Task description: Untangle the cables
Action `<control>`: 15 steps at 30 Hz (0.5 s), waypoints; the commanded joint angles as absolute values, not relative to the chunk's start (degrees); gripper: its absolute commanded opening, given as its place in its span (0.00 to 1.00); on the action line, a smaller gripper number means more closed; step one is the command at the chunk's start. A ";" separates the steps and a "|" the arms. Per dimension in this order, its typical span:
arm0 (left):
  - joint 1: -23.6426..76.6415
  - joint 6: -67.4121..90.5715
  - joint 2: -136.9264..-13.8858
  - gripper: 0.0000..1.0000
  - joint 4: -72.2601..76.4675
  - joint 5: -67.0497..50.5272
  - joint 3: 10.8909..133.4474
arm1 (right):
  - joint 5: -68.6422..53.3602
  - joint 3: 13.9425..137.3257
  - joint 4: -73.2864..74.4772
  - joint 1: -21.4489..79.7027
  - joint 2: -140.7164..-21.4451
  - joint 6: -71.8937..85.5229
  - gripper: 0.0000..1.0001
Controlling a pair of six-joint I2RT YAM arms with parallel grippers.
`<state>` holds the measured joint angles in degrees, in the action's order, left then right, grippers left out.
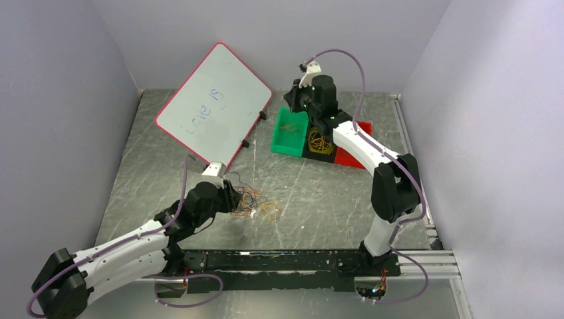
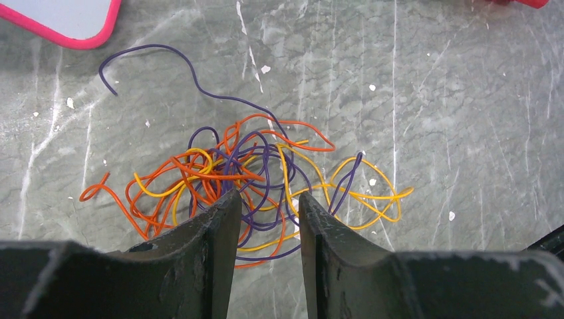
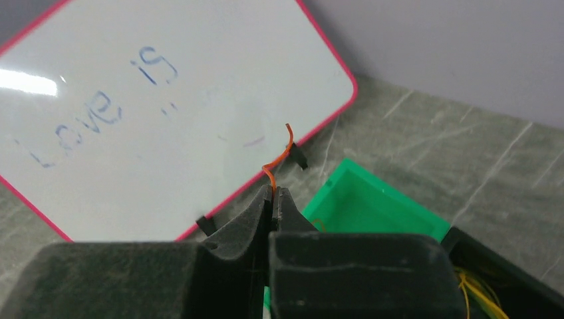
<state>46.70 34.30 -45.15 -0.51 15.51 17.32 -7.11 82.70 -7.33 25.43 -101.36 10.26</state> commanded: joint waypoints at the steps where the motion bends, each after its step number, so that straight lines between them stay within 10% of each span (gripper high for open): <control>1: 46.42 34.78 -44.13 0.42 -1.58 16.51 17.94 | -6.94 80.28 -10.37 24.45 -103.22 12.19 0.00; 15: 46.43 34.94 -42.21 0.42 -3.44 17.19 18.13 | -2.50 86.91 1.92 23.77 -117.53 10.86 0.01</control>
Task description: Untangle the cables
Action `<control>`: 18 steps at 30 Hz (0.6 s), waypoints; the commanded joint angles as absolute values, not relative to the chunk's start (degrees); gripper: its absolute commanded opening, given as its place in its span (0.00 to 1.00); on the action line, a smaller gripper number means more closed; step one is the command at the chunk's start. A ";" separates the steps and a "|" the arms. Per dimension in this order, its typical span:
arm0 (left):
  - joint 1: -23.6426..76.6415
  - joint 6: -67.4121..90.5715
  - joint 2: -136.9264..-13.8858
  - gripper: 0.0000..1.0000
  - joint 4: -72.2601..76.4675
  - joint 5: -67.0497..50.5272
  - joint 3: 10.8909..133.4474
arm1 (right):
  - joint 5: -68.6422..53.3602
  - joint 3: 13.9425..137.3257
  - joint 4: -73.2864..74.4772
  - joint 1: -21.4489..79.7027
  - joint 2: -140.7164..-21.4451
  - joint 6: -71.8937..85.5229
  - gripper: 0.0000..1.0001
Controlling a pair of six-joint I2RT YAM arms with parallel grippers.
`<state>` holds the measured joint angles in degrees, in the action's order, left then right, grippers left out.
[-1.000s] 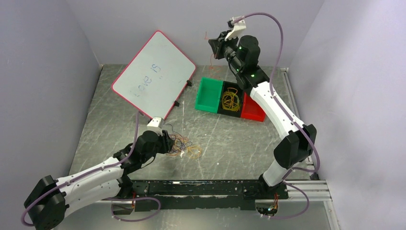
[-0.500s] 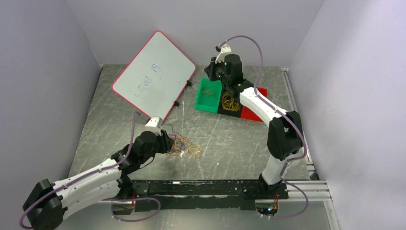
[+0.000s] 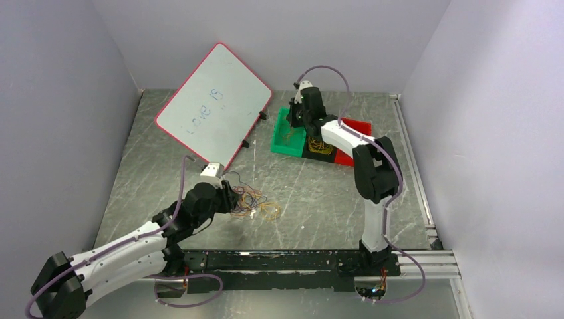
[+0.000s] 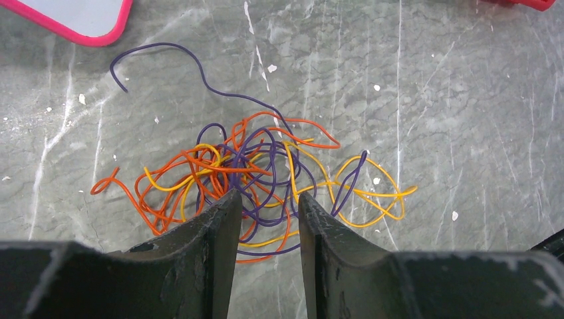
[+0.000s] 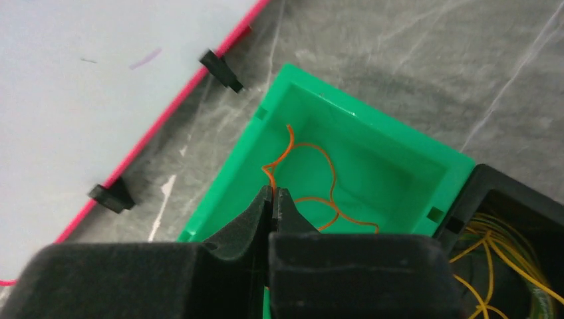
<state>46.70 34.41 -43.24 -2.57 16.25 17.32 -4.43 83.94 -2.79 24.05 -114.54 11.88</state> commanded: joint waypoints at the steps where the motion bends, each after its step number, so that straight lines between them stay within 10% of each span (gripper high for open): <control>1: 46.41 34.92 -42.12 0.42 -3.57 17.19 18.14 | -2.60 87.59 3.18 23.81 -118.45 10.49 0.01; 18: 46.41 35.01 -42.28 0.42 -4.04 16.97 18.61 | 0.99 91.29 6.93 23.82 -117.57 6.26 0.36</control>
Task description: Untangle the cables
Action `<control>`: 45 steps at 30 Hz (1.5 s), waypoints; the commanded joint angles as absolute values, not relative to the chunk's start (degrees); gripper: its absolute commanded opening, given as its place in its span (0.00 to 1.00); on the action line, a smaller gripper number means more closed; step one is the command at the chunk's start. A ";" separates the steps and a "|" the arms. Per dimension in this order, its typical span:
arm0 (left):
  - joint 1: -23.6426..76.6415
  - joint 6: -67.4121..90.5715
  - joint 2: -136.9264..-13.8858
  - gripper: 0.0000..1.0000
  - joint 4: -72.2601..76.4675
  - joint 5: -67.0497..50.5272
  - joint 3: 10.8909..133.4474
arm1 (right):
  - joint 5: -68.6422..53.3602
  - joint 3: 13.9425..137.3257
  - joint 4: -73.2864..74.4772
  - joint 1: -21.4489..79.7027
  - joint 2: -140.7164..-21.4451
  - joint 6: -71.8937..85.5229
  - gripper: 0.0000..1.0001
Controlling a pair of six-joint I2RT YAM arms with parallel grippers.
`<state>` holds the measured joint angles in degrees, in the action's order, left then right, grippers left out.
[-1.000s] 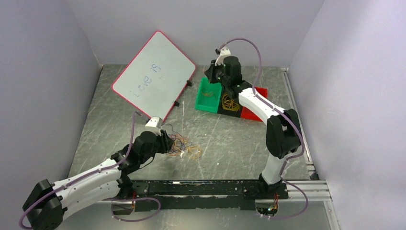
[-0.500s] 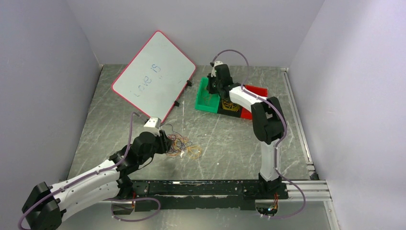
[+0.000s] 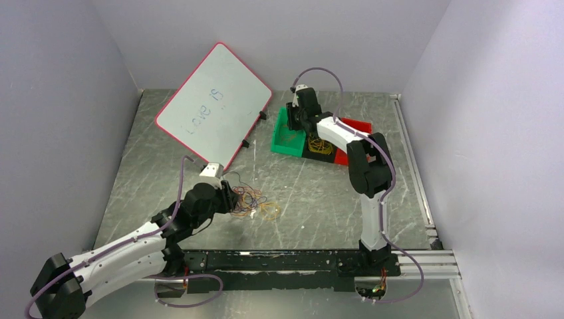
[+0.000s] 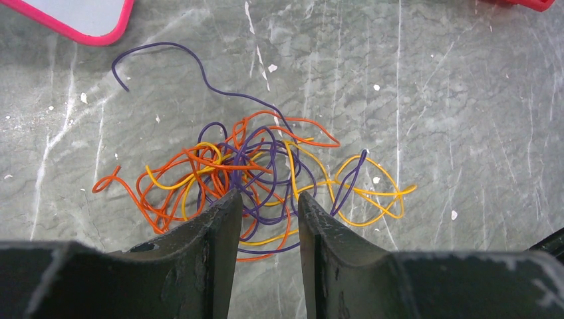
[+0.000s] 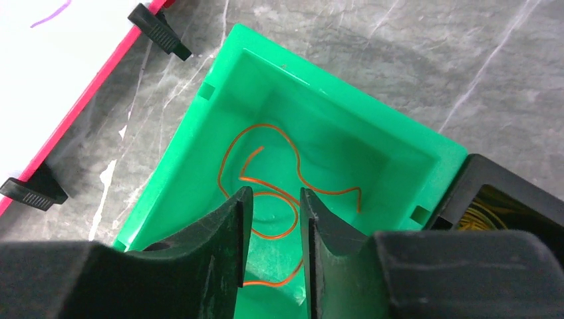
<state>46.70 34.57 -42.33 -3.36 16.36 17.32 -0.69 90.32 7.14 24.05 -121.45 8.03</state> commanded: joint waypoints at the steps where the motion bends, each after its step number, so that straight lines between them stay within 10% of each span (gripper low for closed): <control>1: 46.46 35.04 -42.30 0.42 -4.05 16.96 18.65 | 1.38 91.13 6.75 23.82 -116.81 6.04 0.37; 22: 46.45 40.11 -39.98 0.64 -17.86 24.87 28.49 | -7.21 66.85 4.41 33.21 -87.67 6.01 0.50; 45: 46.41 41.03 -31.08 0.57 -38.17 32.48 41.64 | -34.87 69.49 0.15 49.54 -102.39 -11.39 0.44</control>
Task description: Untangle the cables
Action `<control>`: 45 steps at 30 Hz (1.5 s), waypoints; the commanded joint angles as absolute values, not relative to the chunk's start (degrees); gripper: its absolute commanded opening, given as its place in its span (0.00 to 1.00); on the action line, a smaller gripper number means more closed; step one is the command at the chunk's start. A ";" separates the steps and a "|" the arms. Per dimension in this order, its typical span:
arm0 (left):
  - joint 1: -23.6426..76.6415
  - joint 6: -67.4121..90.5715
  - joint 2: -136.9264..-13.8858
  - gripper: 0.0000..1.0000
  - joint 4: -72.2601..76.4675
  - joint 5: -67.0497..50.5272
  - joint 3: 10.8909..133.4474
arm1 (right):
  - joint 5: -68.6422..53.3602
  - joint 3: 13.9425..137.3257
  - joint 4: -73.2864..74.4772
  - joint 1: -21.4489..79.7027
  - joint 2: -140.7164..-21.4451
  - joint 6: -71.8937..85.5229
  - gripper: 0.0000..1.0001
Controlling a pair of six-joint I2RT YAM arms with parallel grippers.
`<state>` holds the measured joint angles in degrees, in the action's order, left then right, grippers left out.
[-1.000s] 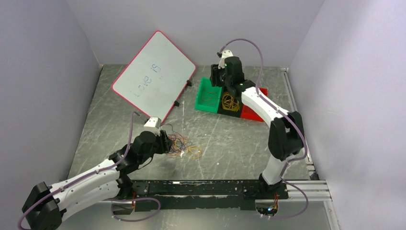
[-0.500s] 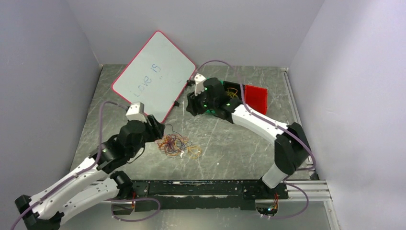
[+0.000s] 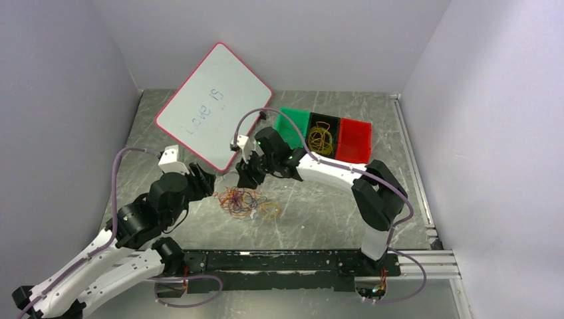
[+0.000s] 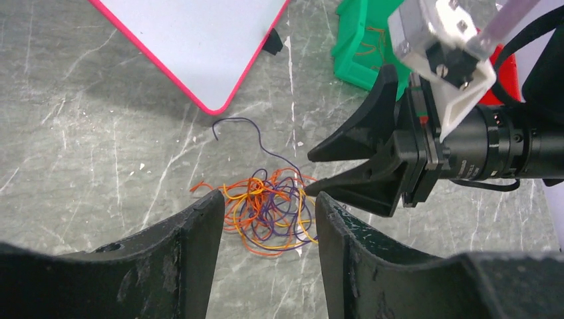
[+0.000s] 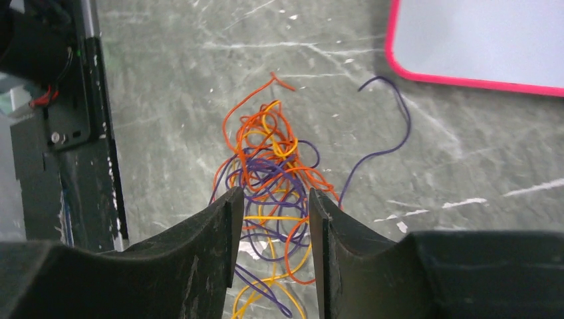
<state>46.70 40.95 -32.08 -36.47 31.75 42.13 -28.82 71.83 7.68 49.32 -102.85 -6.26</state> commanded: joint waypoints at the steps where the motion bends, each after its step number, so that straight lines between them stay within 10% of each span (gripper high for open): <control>1: 46.41 41.23 -30.92 0.57 -38.60 32.64 41.79 | -35.22 69.63 -0.32 49.67 -103.10 -12.26 0.44; 45: 46.43 42.01 -26.62 0.56 -40.89 35.55 41.91 | -22.42 71.61 -4.97 58.05 -108.07 -14.40 0.42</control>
